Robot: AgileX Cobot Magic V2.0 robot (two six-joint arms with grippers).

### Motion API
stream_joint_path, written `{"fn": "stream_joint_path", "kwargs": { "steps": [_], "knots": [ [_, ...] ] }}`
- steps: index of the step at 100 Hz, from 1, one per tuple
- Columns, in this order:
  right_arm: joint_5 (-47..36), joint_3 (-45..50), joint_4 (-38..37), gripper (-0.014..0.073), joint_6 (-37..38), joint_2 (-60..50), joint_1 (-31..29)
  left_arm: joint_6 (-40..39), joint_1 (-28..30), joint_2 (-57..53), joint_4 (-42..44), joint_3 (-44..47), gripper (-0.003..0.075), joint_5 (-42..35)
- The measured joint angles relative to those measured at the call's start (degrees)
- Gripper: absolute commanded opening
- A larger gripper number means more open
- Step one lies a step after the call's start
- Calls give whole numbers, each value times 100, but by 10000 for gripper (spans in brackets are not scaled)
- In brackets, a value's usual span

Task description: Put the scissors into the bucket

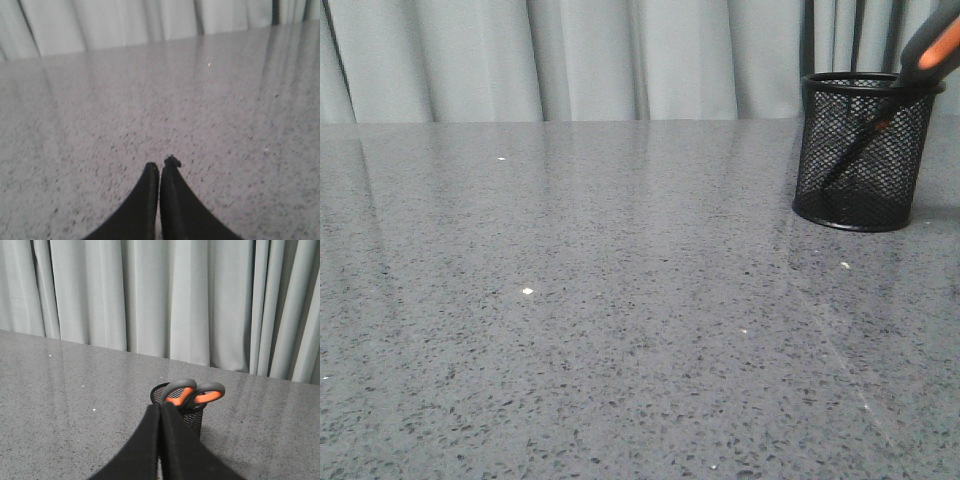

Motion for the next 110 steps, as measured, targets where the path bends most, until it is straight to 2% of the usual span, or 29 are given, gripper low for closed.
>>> {"fn": "stream_joint_path", "kwargs": {
  "steps": [14,27,100,110],
  "knots": [
    [0,0,0,-55,0,0,0,0,134,0,-423,0,-19,420],
    [0,0,0,-55,0,0,0,0,146,0,-676,0,-20,457],
    [-12,69,0,-55,0,0,0,-2,146,0,-739,0,-19,464],
    [-320,425,-371,-55,126,0,-50,-2,146,0,-739,0,-20,464]
  ]
}}
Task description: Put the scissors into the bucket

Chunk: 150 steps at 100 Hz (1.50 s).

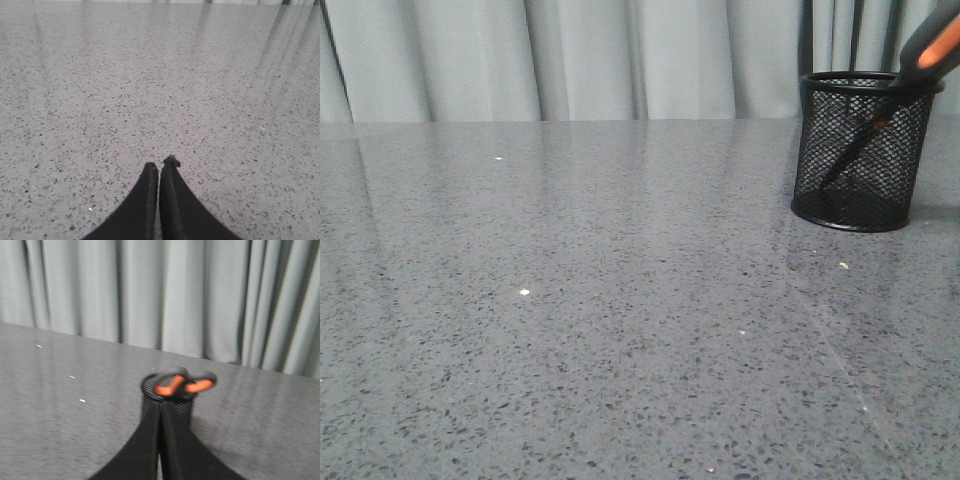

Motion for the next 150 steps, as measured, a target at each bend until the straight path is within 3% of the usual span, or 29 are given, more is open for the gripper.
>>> {"fn": "stream_joint_path", "kwargs": {
  "steps": [22,32,68,150],
  "knots": [
    [-1753,1752,-1139,-55,1630,0,-466,-10,0,0,0,0,-19,0],
    [-2277,2446,-1408,-55,1942,0,-707,-10,0,0,0,0,-19,0],
    [-1046,2549,-1495,-55,2096,0,-821,-10,0,0,0,0,-20,0],
    [-1021,2549,-1479,-55,2096,0,-821,-10,0,0,-9,0,-20,0]
  ]
}}
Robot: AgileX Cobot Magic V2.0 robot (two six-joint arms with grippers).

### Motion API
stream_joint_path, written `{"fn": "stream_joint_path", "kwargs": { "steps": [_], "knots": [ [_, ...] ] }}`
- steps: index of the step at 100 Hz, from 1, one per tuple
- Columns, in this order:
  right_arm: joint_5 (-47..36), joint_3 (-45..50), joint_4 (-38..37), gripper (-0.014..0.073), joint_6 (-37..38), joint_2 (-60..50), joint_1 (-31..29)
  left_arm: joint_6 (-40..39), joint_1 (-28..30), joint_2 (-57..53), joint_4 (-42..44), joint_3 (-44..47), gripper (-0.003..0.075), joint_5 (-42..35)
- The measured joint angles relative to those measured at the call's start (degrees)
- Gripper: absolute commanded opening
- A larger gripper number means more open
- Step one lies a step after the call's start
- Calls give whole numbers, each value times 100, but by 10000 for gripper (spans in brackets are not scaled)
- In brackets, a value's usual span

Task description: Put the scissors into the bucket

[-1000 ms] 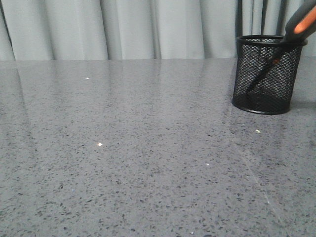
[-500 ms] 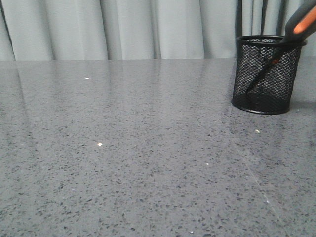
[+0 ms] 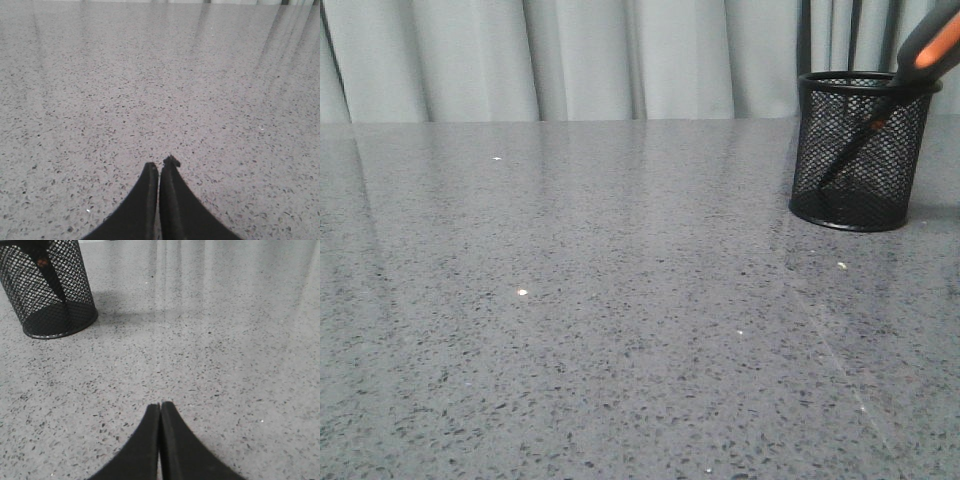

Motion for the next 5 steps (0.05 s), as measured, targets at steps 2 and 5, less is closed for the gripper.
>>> {"fn": "stream_joint_path", "kwargs": {
  "steps": [2,5],
  "knots": [
    [0,0,0,-55,0,0,0,0,0,0,0,0,-19,0],
    [0,0,0,-55,0,0,0,0,0,0,0,0,-20,0]
  ]
}}
